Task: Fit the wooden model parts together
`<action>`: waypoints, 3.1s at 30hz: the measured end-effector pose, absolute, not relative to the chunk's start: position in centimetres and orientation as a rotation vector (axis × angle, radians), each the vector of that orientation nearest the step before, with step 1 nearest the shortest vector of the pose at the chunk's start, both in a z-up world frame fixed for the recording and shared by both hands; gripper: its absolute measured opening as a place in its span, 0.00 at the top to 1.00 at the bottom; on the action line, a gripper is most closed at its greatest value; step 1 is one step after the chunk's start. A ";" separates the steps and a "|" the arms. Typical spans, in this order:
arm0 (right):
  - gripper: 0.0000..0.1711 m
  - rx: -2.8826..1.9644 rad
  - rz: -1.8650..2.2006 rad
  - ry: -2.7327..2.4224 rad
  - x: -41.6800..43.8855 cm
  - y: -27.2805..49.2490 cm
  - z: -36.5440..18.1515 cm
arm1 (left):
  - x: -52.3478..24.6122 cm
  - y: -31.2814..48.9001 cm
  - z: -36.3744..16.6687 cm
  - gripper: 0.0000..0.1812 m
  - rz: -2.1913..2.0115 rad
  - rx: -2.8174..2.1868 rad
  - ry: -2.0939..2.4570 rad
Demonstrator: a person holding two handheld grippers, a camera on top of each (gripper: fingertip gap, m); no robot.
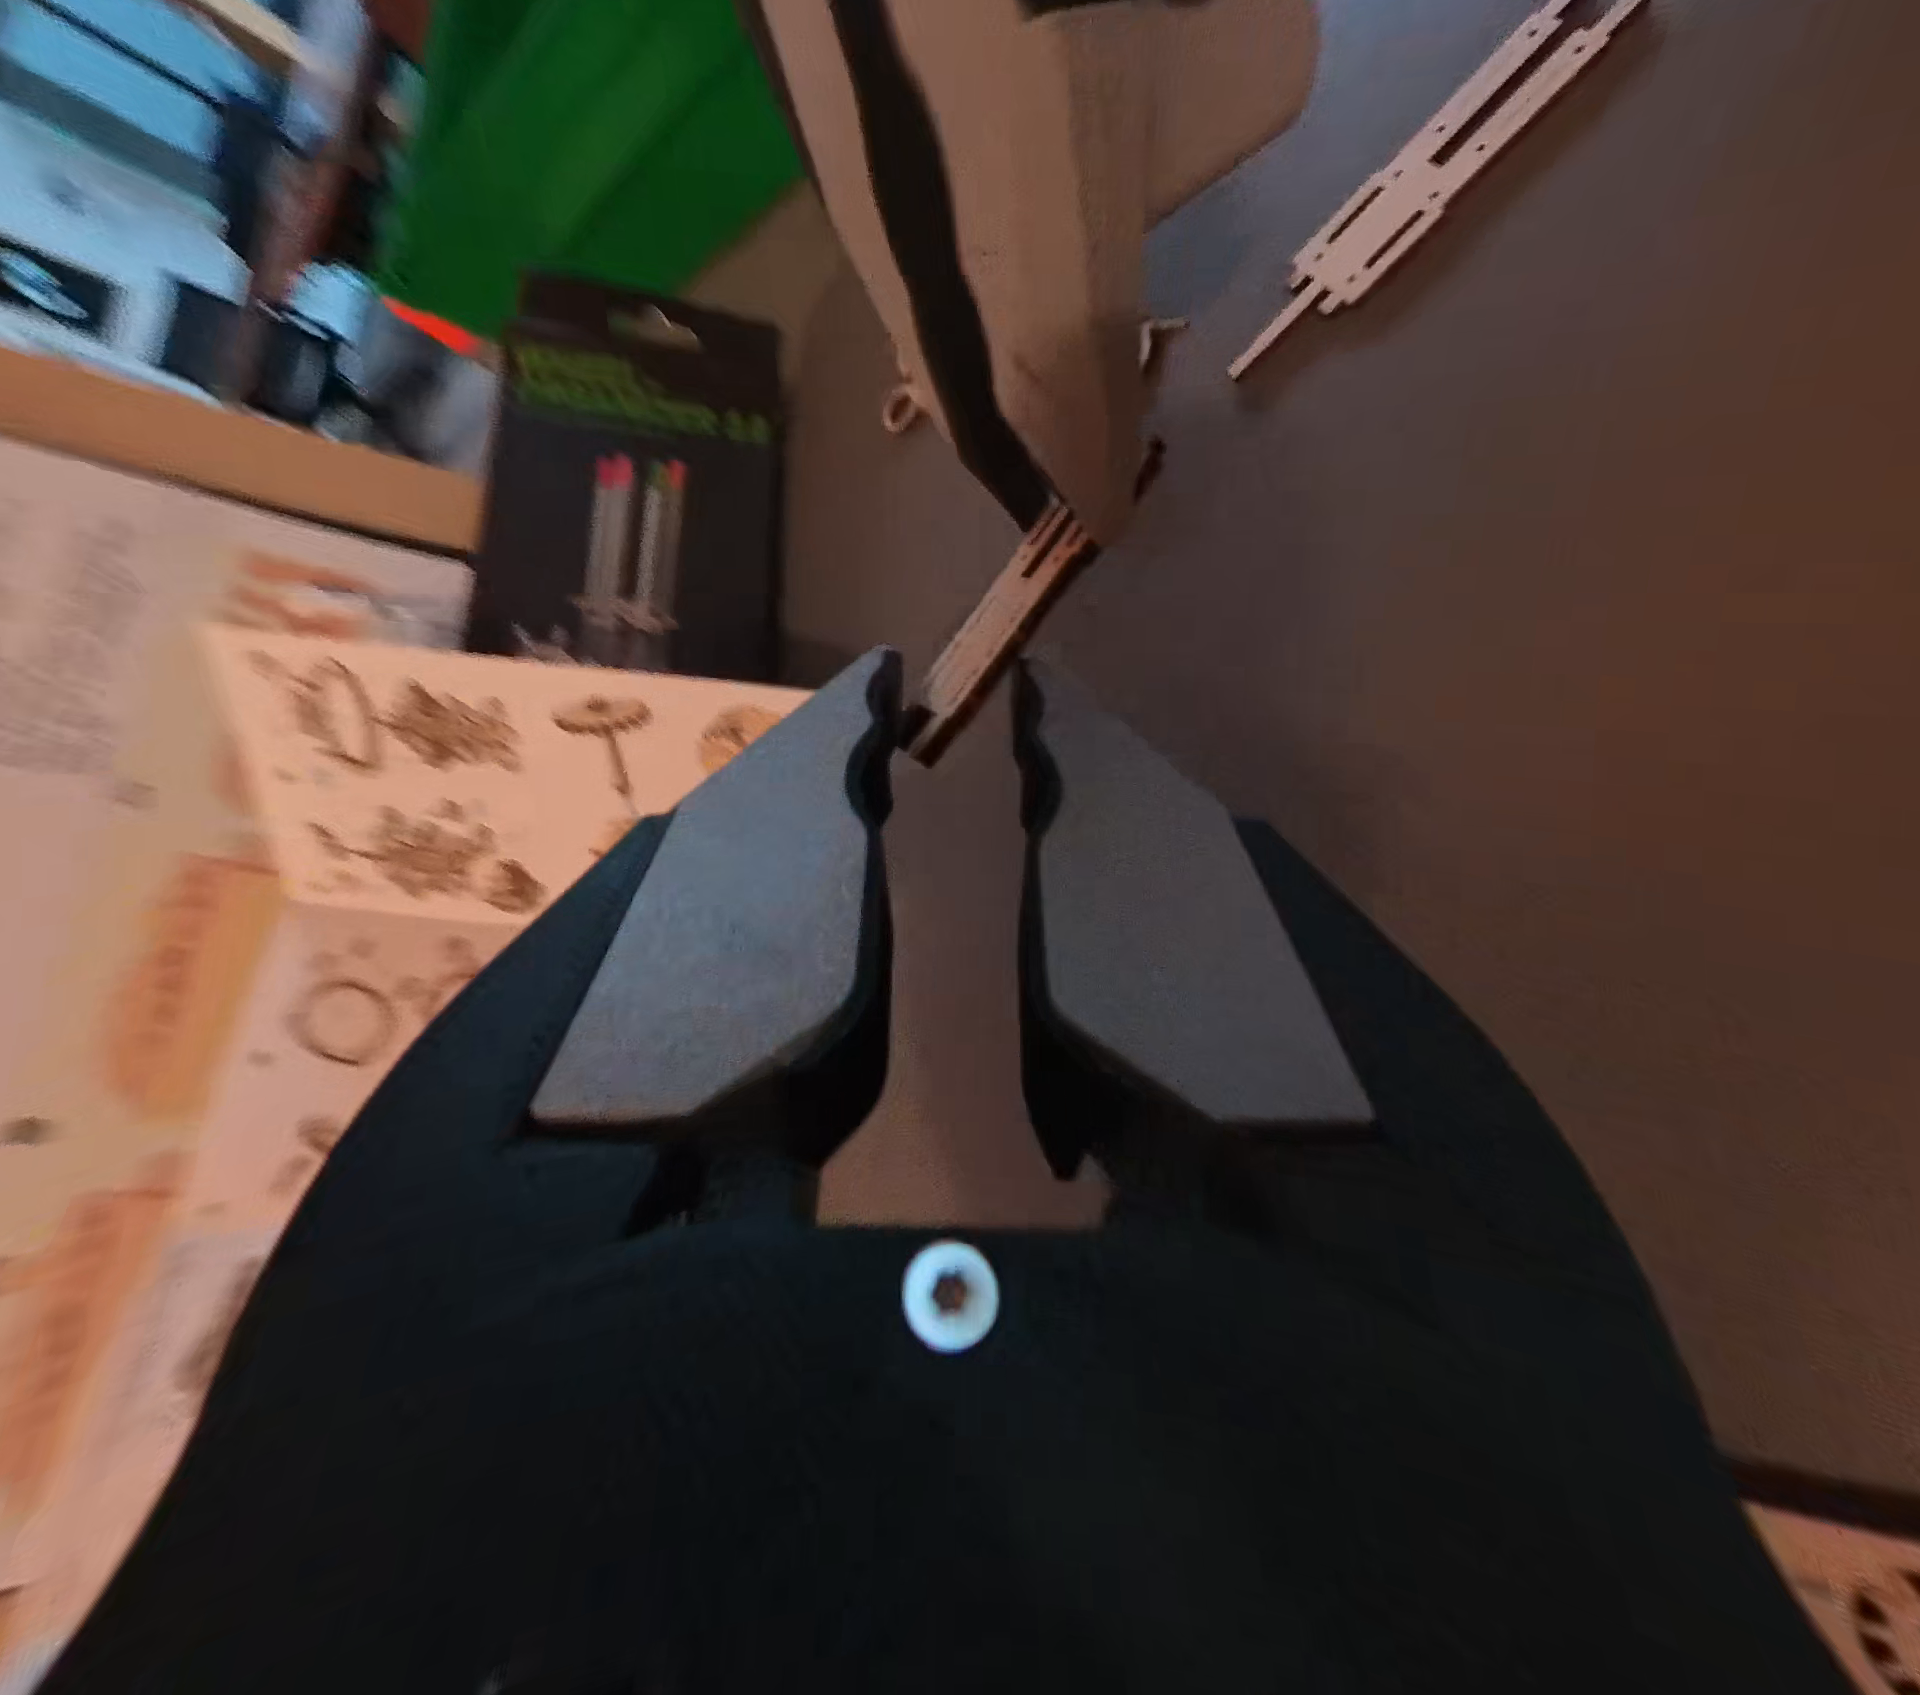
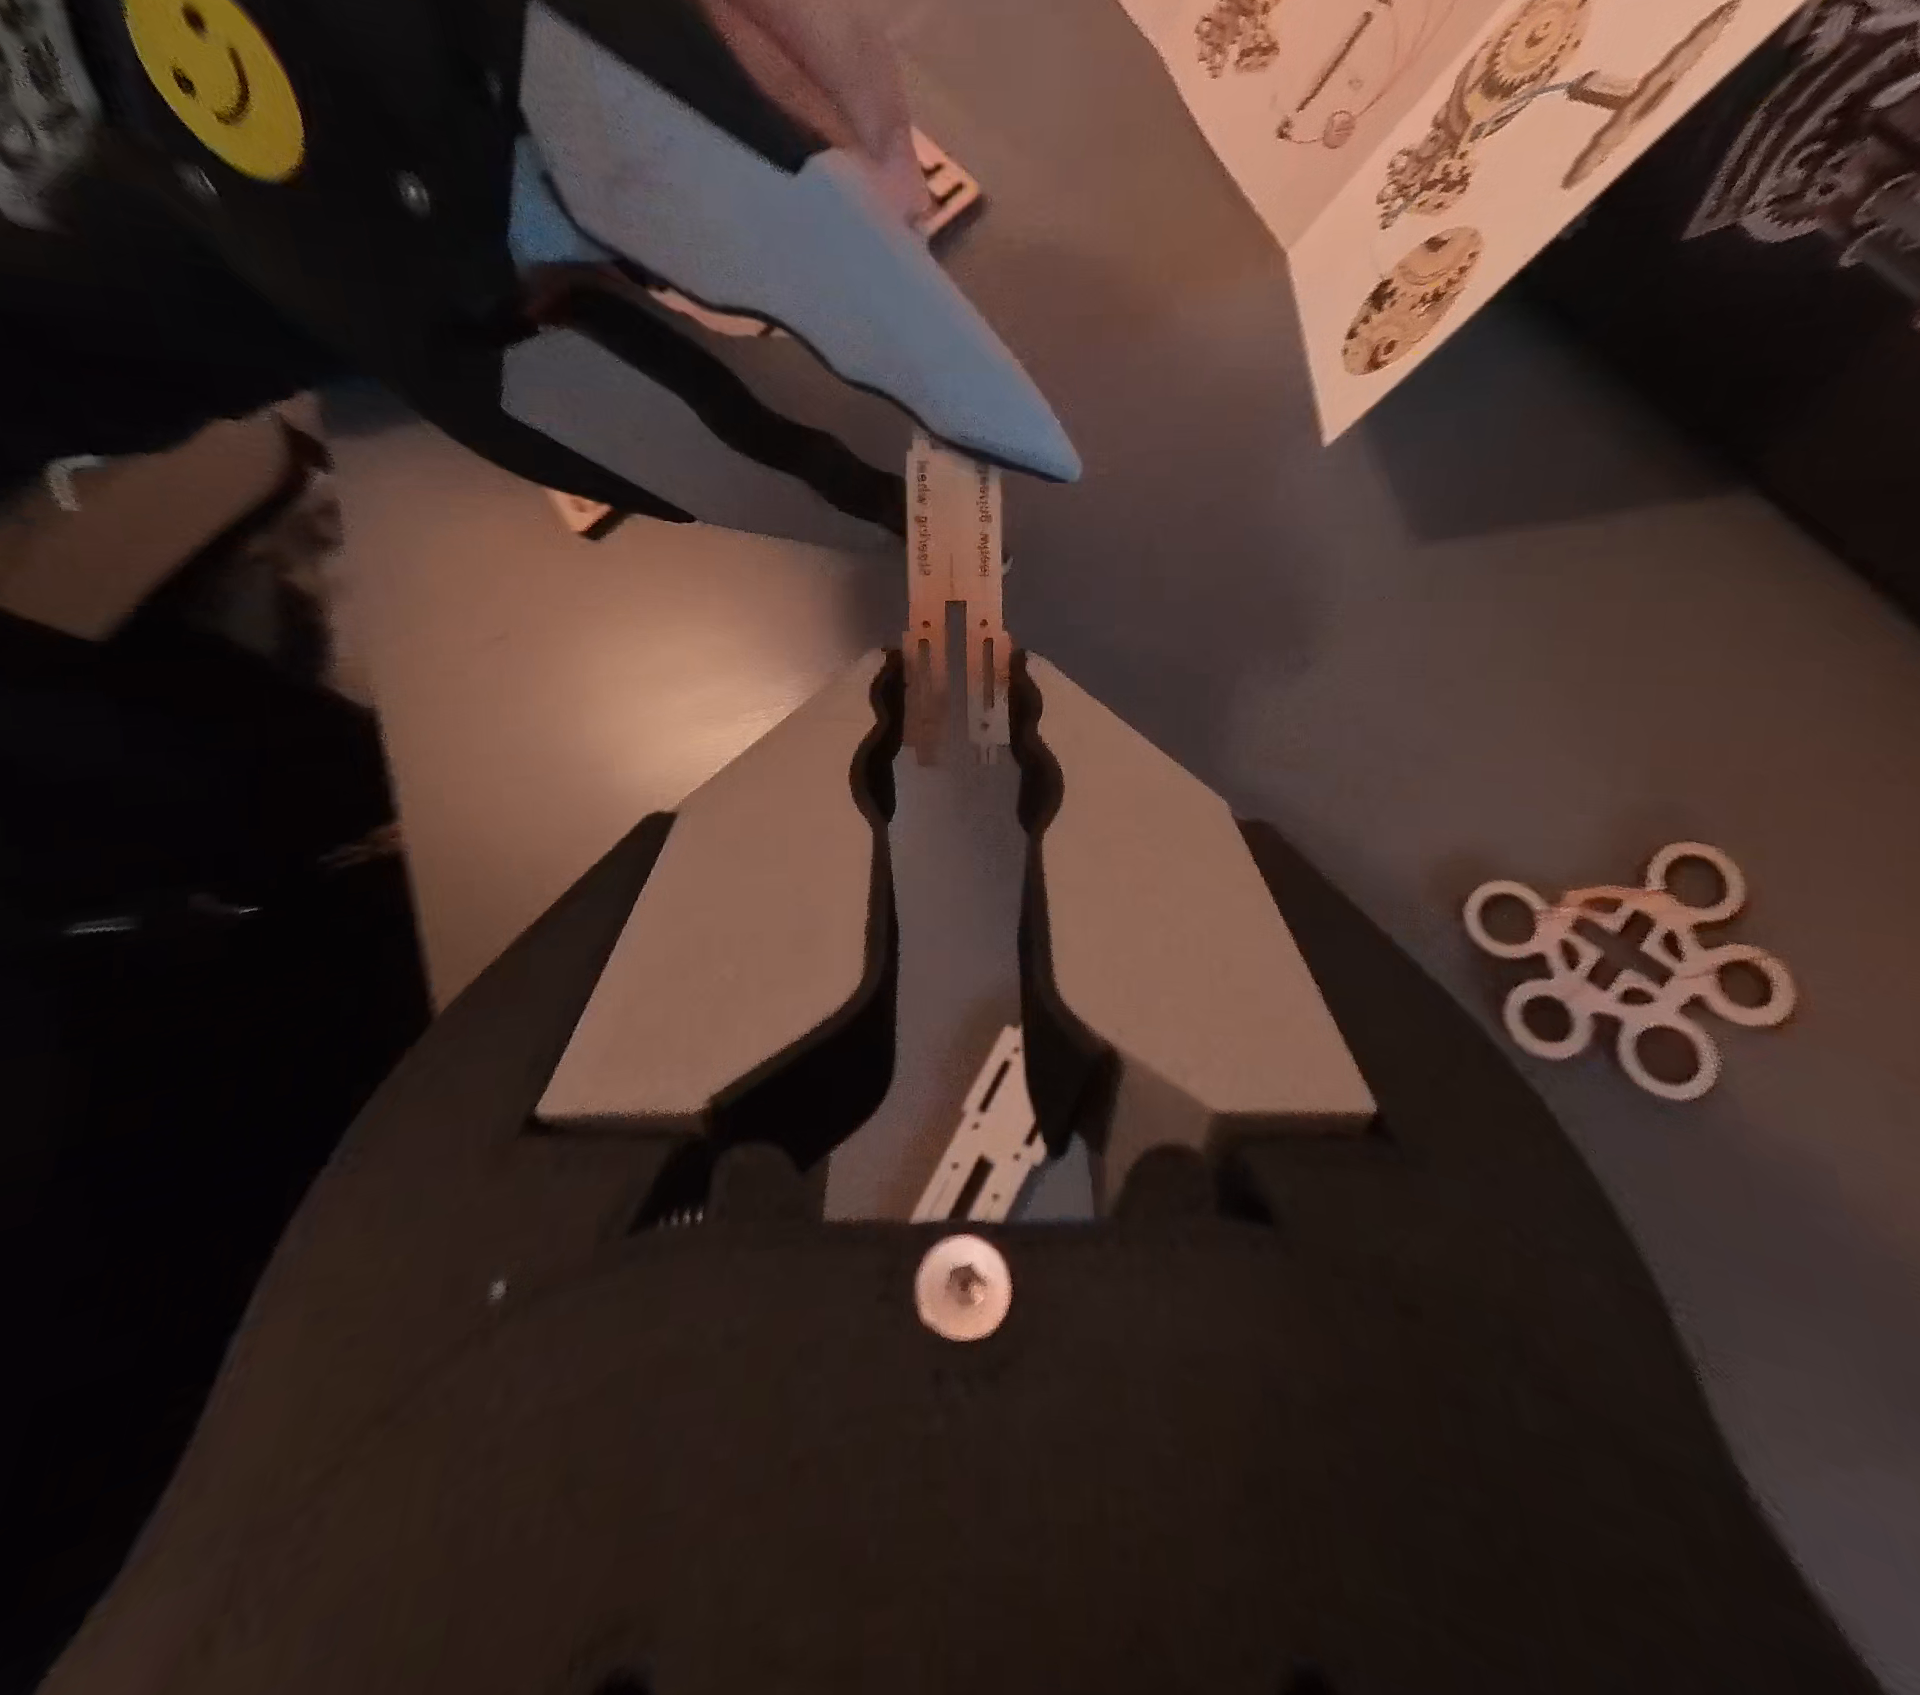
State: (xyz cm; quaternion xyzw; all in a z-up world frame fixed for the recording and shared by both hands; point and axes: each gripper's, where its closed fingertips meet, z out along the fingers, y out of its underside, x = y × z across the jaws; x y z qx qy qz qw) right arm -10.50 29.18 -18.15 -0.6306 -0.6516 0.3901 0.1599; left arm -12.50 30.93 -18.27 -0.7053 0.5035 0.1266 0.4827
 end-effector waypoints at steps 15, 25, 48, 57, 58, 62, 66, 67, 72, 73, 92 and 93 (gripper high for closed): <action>0.64 -1.393 1.572 -1.583 -9.1 29.1 -11.1 | -10.2 28.0 -14.4 1.00 -0.474 -1.730 0.759; 0.97 -1.284 1.436 -1.697 -10.8 27.8 -13.8 | -10.7 28.4 -18.1 1.00 -0.243 -1.864 0.880; 1.00 -1.334 1.638 -1.647 -10.4 27.1 -13.0 | -8.5 27.3 -16.1 0.98 -0.803 -1.858 0.633; 1.00 -1.371 1.638 -1.681 -10.6 26.8 -13.7 | -8.1 27.2 -17.7 0.98 -0.735 -1.913 0.704; 1.00 -1.375 1.641 -1.678 -10.6 26.8 -13.7 | -8.1 27.2 -17.6 0.98 -0.738 -1.912 0.701; 0.99 -1.393 1.666 -1.642 -10.7 27.1 -13.5 | -8.2 27.3 -17.3 0.99 -0.773 -1.900 0.674; 0.98 -1.407 1.671 -1.627 -10.8 27.3 -13.5 | -8.3 27.3 -17.3 1.00 -0.800 -1.904 0.656; 0.98 -1.406 1.671 -1.632 -10.8 27.2 -13.5 | -8.2 27.2 -17.4 0.99 -0.803 -1.910 0.659; 0.99 -1.419 1.690 -1.624 -10.8 27.3 -13.6 | -8.3 27.3 -17.4 0.99 -0.790 -1.915 0.663; 0.98 -1.422 1.702 -1.617 -10.8 27.4 -13.5 | -8.4 27.2 -17.3 1.00 -0.789 -1.913 0.663; 0.82 -1.334 1.694 -1.534 -10.3 28.0 -11.7 | -9.7 27.2 -15.9 1.00 -0.994 -1.894 0.512; 0.86 -1.337 1.650 -1.544 -10.6 28.0 -12.1 | -9.7 27.2 -16.4 1.00 -0.940 -1.915 0.548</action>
